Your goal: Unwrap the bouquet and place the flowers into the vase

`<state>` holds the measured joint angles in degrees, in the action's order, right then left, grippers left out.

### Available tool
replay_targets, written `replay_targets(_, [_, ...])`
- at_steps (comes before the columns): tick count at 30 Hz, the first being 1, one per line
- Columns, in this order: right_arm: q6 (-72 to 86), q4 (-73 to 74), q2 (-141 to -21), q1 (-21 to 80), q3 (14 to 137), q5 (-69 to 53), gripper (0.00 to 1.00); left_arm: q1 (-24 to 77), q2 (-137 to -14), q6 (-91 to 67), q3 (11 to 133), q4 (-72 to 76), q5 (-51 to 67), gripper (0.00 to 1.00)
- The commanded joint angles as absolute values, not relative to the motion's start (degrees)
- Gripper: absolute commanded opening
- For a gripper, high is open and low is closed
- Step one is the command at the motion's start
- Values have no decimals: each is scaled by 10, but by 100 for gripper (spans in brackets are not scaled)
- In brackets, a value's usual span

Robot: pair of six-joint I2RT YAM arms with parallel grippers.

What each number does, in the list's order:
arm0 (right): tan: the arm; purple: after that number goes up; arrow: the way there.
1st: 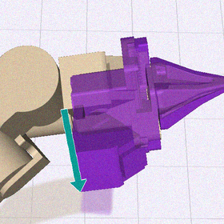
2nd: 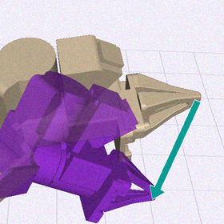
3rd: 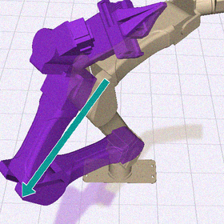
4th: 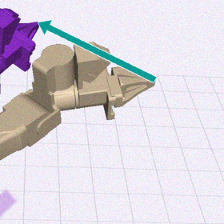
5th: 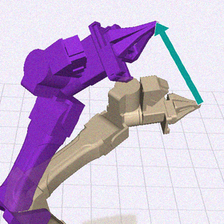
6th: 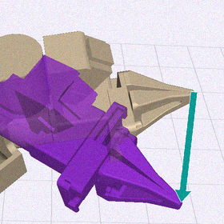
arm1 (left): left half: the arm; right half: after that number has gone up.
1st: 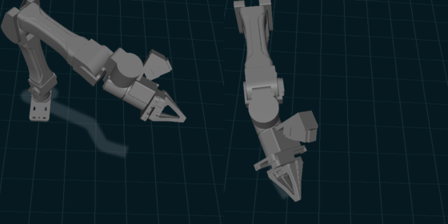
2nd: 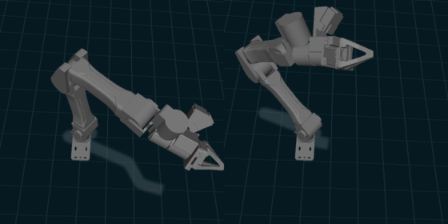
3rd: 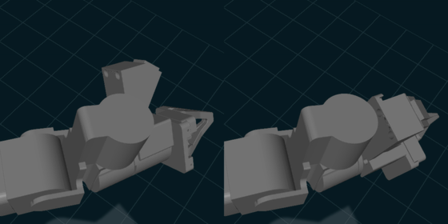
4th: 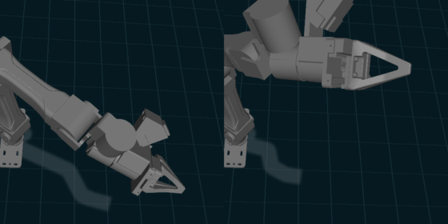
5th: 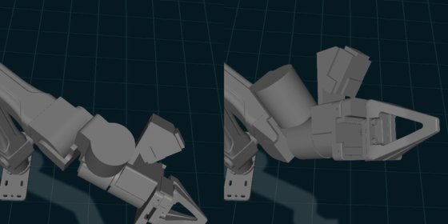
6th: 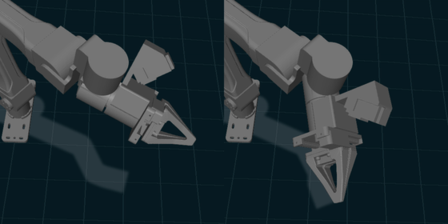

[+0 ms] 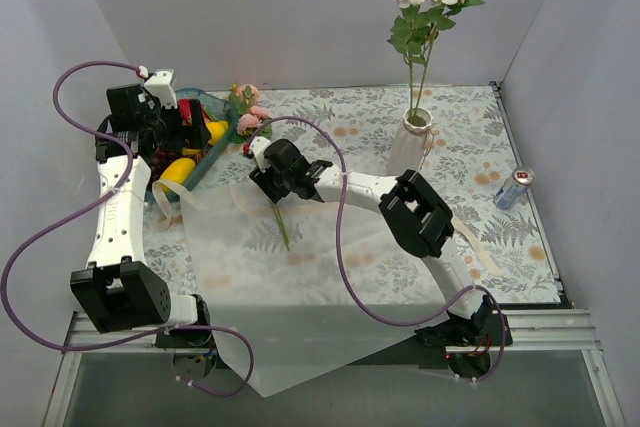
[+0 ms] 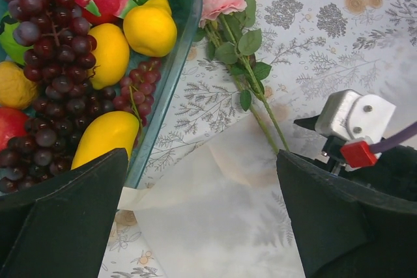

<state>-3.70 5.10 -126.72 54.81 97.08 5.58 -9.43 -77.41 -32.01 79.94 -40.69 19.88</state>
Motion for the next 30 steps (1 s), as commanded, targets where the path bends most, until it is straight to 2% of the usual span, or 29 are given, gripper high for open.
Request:
replay_targets(1, [-4, 45, -1269, 544, 1010, 26, 59, -95, -760, -317, 809, -403, 231, 98])
replay_targets(4, [14, 47, -1287, 540, 1027, 25, 58, -94, -759, -312, 801, -402, 229, 98])
replay_targets(23, [71, 33, -1364, 499, 1105, 3, 36, -94, -744, -283, 787, -407, 248, 98])
replay_targets(29, [74, 36, -1362, 497, 1103, -18, 15, -94, -746, -283, 792, -409, 250, 98])
replay_targets(30, [75, 35, -1360, 497, 1101, -18, 8, -94, -745, -283, 790, -409, 250, 98])
